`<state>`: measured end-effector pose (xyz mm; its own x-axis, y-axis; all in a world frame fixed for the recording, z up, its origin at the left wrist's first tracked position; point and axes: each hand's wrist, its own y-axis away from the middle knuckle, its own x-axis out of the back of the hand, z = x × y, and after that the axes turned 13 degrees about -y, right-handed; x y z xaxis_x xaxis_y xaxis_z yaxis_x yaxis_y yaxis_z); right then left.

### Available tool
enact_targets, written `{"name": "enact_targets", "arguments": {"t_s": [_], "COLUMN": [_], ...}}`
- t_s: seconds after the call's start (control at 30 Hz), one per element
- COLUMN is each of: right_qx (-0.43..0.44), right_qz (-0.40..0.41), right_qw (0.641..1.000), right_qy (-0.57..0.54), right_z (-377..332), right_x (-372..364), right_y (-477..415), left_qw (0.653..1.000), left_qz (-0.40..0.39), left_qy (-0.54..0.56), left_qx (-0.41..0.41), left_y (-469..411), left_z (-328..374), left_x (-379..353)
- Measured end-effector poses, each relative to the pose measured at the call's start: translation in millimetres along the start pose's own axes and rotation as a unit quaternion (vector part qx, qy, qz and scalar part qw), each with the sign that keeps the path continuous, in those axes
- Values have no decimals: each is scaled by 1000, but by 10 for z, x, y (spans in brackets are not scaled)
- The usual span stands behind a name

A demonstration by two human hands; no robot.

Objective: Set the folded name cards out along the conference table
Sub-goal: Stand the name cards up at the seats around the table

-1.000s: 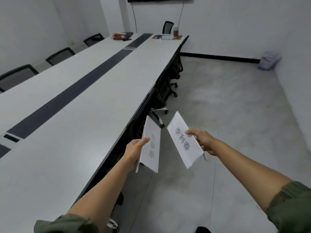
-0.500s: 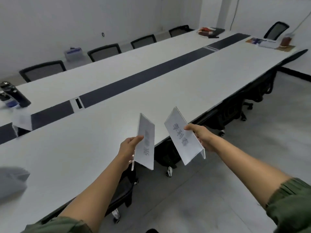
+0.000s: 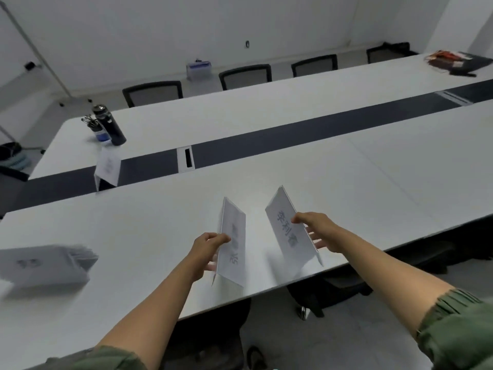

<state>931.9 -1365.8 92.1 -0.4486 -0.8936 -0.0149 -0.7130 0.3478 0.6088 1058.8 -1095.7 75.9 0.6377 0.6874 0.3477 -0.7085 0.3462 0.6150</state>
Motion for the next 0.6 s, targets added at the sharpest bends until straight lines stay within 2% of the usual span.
{"name": "enact_targets", "arguments": {"t_s": [0.27, 0.6], "right_qx": [-37, -101], "right_qz": [8, -10], "right_qw": [998, 988], "right_qy": [40, 118], "right_z": [-419, -767], "right_x": [-59, -30], "right_y": [-901, -2231], "left_qw": [999, 992], "left_qz": [-19, 16], "left_qy": [-27, -48], "left_qx": [36, 114], "left_y": [-778, -1715], "left_z": [222, 444], "left_x": [317, 423]}}
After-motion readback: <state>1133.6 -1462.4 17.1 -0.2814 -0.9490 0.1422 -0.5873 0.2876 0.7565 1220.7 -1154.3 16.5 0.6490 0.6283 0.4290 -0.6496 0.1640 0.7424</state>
